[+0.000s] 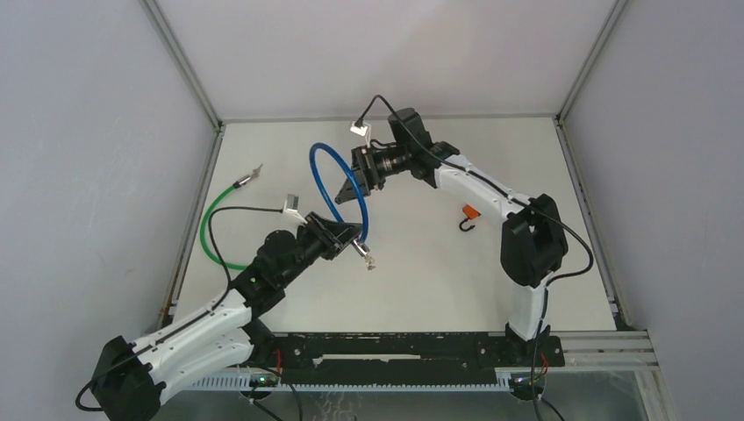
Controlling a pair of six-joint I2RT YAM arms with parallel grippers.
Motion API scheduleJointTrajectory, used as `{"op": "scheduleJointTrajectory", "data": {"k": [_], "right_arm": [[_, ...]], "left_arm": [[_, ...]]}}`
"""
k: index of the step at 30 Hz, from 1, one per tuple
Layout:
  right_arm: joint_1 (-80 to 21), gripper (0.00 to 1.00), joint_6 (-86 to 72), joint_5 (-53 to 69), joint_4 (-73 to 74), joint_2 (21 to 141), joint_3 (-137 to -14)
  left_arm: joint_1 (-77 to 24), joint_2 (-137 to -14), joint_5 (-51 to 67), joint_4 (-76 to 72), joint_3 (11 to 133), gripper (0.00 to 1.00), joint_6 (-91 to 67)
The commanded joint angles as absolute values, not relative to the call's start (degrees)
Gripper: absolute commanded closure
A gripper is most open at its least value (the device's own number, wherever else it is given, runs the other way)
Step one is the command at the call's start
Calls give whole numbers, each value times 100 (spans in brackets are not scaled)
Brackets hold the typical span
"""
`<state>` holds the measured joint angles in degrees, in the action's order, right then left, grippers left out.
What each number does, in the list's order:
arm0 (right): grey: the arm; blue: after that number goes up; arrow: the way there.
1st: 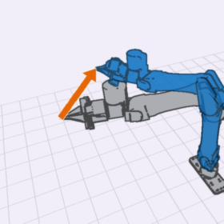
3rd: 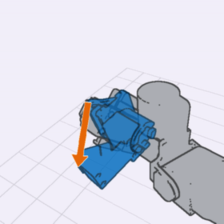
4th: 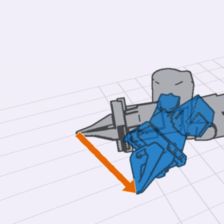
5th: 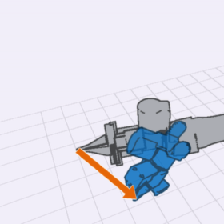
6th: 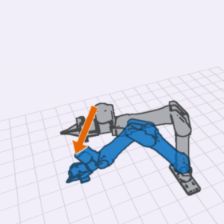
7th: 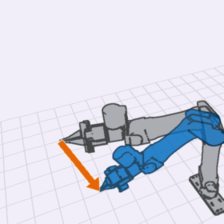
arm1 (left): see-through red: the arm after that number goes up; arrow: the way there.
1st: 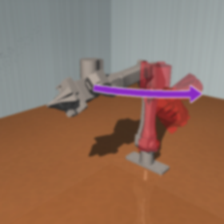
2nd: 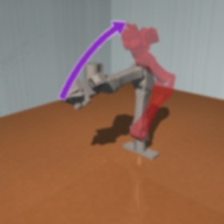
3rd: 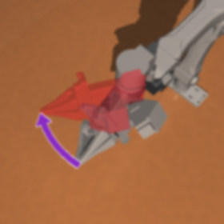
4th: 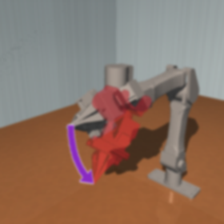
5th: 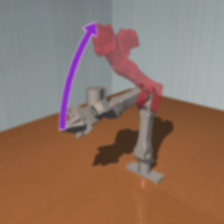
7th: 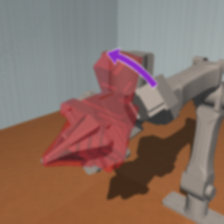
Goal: Lock with the key
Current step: Lock the lock.
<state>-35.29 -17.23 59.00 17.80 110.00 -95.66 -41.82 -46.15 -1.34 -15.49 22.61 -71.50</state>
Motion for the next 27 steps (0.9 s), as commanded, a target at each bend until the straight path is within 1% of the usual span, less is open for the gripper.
{"op": "scheduleJointTrajectory", "data": {"k": [1,5,10,14,16,19,21,23,24,25,27], "right_arm": [[-3282,20,-2075,5259,1643,10328,-9151],[-3141,18,-2210,5183,1655,10000,-8786],[-2846,17,-2307,4675,1776,9256,-8219],[-2624,18,-2425,3946,1485,8335,-7217],[-2624,20,-2656,3796,719,7818,-6476],[-2617,26,-3507,3853,-374,7308,-5547],[-2610,33,-4063,3995,-575,7248,-5383],[-2721,35,-4317,4469,-874,7255,-5383],[-2852,35,-4226,4518,-893,7201,-5430],[-3048,32,-3934,4366,-751,7107,-5500],[-3593,24,-3149,3389,-155,6883,-5780]], "left_arm": [[-4161,-4215,-688,-1889,2276,100,-7110],[-4162,-4053,-969,-1778,2274,100,-7134],[-4158,-3849,-1475,-1265,2445,100,-7245],[-4162,-3805,-2072,-678,2690,100,-7579],[-4158,-3829,-2287,-577,2798,100,-7811],[-4157,-3828,-2562,-491,2968,100,-8147],[-4160,-3796,-2703,-415,3080,100,-8266],[-4158,-3723,-2828,-264,3199,100,-8370],[-4164,-3705,-2887,-173,3261,100,-8418],[-4158,-3687,-2932,-62,3328,100,-8502],[-4164,-3649,-2985,197,3414,100,-8550]]}}
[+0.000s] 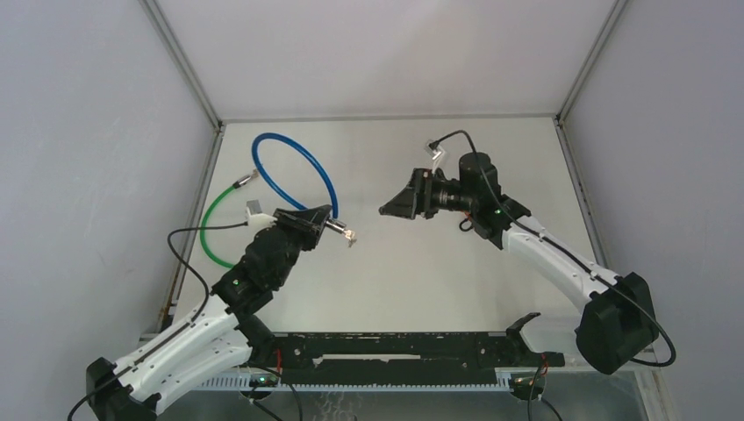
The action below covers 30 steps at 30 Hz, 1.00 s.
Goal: Lock with the key
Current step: Lock the lock.
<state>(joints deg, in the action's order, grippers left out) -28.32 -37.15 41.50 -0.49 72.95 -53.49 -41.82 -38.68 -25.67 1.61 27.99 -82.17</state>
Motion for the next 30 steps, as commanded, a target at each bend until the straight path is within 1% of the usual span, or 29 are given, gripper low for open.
{"op": "scheduleJointTrajectory", "data": {"k": [1,2,4,8,17,23,27,30], "right_arm": [[-3881,20,-2741,2870,48,6766,-5875],[-4133,17,-2429,2419,199,6693,-5947],[-4453,15,-1870,1881,224,6613,-6092],[-4685,14,-1214,1281,459,6932,-6670],[-5116,17,-511,828,777,8040,-7953],[-5273,21,-400,884,632,8336,-8142],[-5327,28,-458,1074,598,8516,-8289],[-5410,30,-427,1120,648,8594,-8365]], "left_arm": [[-4160,-3639,-2996,277,3448,100,-8578],[-4158,-3628,-3003,320,3472,100,-8586],[-4160,-3621,-3003,416,3497,100,-8601],[-4163,-3623,-3002,465,3515,100,-8604],[-4157,-3669,-3035,566,3590,100,-8575],[-4157,-3642,-3075,619,3602,100,-8569],[-4157,-3646,-3100,620,3604,100,-8561],[-4158,-3646,-3118,626,3595,100,-8567]]}}
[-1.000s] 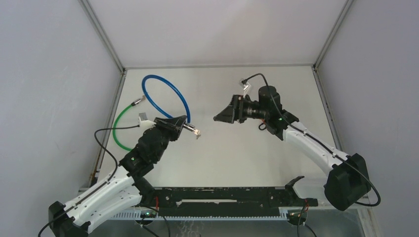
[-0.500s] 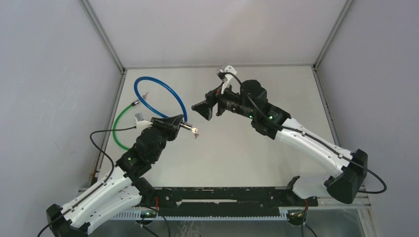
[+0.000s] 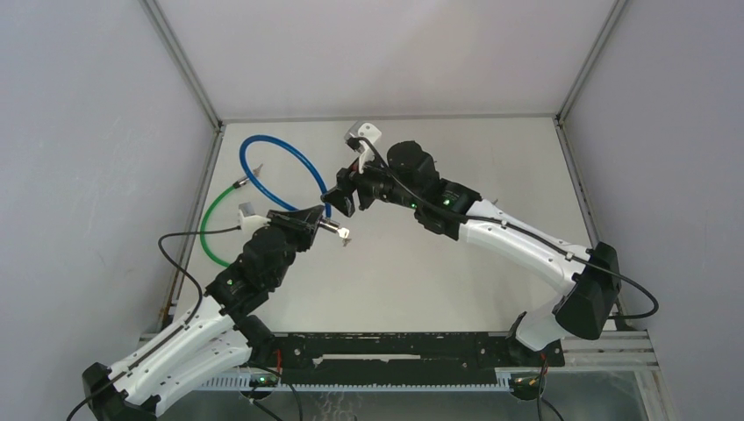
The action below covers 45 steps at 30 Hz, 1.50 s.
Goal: Lock with the key
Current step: Lock the lock.
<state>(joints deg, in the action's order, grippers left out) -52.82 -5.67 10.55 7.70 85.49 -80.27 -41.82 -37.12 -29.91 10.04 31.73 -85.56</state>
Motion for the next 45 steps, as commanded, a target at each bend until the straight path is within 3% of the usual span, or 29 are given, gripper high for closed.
{"op": "scheduleJointTrajectory", "data": {"k": [1,4,9,12,45], "right_arm": [[-5426,30,-429,1125,635,8616,-8369],[-5458,38,-480,1217,588,8637,-8367],[-5490,73,-467,1345,605,8692,-8372],[-5553,100,-367,1427,680,8709,-8355],[-6116,97,261,825,510,8596,-7354]], "left_arm": [[-4155,-3634,-3120,626,3595,100,-8565],[-4156,-3628,-3138,632,3590,100,-8556],[-4154,-3592,-3167,641,3588,100,-8556],[-4153,-3563,-3226,658,3577,100,-8582],[-4088,-3012,-3610,450,3294,100,-8644]]}}
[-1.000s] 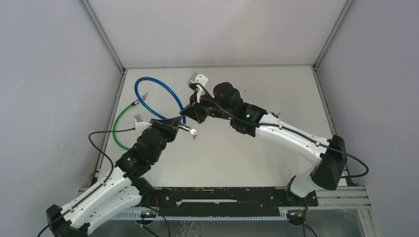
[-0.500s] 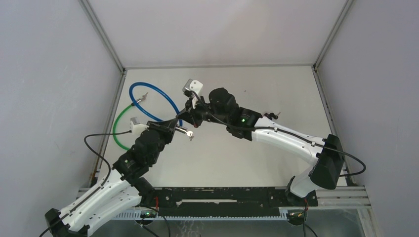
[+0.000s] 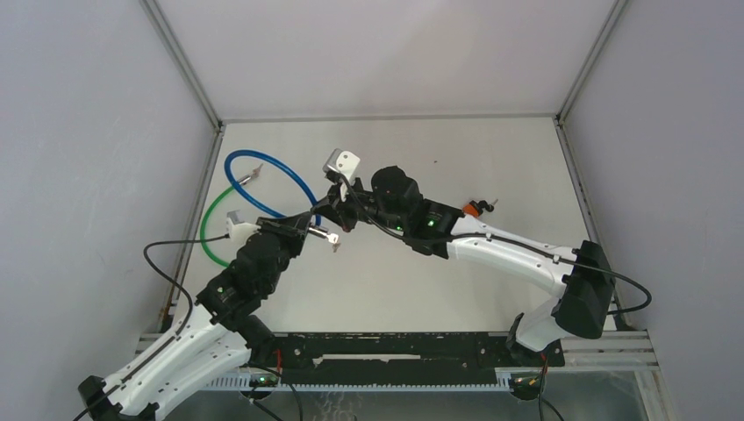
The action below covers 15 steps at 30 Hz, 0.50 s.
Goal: Lock with the key
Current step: Lock the lock.
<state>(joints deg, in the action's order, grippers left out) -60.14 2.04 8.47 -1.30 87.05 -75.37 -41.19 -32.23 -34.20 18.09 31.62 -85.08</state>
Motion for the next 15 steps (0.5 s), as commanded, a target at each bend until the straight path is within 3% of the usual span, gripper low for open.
{"op": "scheduleJointTrajectory", "data": {"k": [1,6,9,15], "right_arm": [[-6102,96,247,834,510,8569,-7349],[-5994,92,118,996,484,8458,-7360],[-5976,100,132,1015,504,8466,-7356],[-5980,100,153,1122,673,8699,-7343]], "left_arm": [[-4088,-3026,-3593,444,3284,100,-8647],[-4089,-3079,-3507,406,3242,100,-8633],[-4092,-3045,-3522,371,3176,100,-8687],[-4091,-2930,-3639,173,3095,100,-8725]]}}
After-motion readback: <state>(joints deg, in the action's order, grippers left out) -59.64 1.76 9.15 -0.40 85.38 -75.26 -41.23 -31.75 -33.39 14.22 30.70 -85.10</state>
